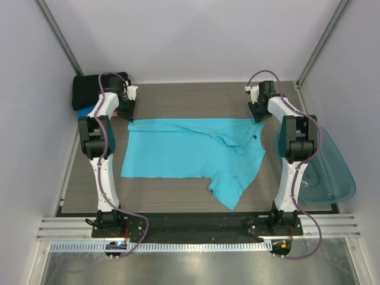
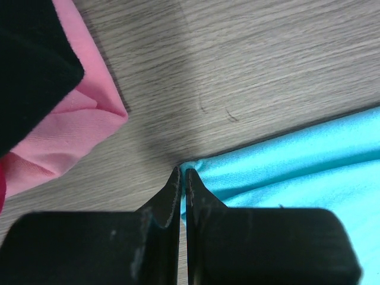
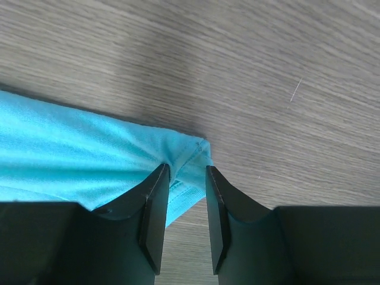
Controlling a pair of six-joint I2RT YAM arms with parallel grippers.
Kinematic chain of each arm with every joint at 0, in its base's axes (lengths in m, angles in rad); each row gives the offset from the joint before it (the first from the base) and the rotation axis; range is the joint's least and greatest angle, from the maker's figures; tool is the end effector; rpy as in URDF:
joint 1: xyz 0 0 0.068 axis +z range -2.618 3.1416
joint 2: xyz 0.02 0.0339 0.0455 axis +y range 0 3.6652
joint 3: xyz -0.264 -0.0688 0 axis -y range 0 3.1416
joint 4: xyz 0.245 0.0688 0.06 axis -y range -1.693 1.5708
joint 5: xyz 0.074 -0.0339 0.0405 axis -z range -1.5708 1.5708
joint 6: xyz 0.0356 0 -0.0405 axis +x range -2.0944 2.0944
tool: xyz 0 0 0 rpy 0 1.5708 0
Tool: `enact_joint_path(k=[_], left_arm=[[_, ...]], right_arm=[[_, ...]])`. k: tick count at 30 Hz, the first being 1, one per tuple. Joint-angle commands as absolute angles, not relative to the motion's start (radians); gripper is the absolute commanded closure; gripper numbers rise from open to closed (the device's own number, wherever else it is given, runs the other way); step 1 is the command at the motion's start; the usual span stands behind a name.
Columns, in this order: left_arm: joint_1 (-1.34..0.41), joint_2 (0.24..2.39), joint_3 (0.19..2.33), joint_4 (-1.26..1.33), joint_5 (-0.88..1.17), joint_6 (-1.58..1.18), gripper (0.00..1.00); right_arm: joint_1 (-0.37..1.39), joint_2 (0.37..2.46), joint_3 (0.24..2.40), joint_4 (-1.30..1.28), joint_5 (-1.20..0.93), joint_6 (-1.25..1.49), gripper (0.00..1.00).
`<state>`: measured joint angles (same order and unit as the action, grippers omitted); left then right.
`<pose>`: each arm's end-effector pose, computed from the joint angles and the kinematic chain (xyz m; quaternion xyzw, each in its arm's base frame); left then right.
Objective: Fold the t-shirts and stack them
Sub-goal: Fold the tshirt
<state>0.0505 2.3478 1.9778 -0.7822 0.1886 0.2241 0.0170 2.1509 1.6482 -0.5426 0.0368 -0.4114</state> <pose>0.4992 0.0185 0.1695 0.1039 0.9685 -0.0629 0.2175 0.4632 0.0066 0.1741 -0.2006 0.9445 -0.0683 0.2512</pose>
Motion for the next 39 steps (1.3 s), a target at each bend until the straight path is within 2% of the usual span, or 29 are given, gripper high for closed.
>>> enact_joint_path(k=[1,12,17,25,39], left_arm=[[0.045,2.379,1.96,-0.793,0.189,0.236,1.0],[0.034,2.37,1.942,-0.795,0.176,0.248,1.0],[0.034,2.365,1.941,-0.793,0.167,0.253,1.0],[0.028,2.352,1.916,-0.788,0.146,0.262,1.0],[0.012,2.35,1.914,-0.788,0.13,0.272,1.0]], right_arm=[[0.012,2.135,1.716,-0.515,0.063,-0.405,0.64],[-0.018,2.197,1.764,-0.535,0.04,-0.394,0.56],[-0.031,2.2,1.764,-0.557,-0.078,-0.362,0.55],[-0.032,2.158,1.824,-0.511,-0.022,-0.295,0.55],[-0.032,2.183,1.804,-0.543,-0.135,-0.245,0.53]])
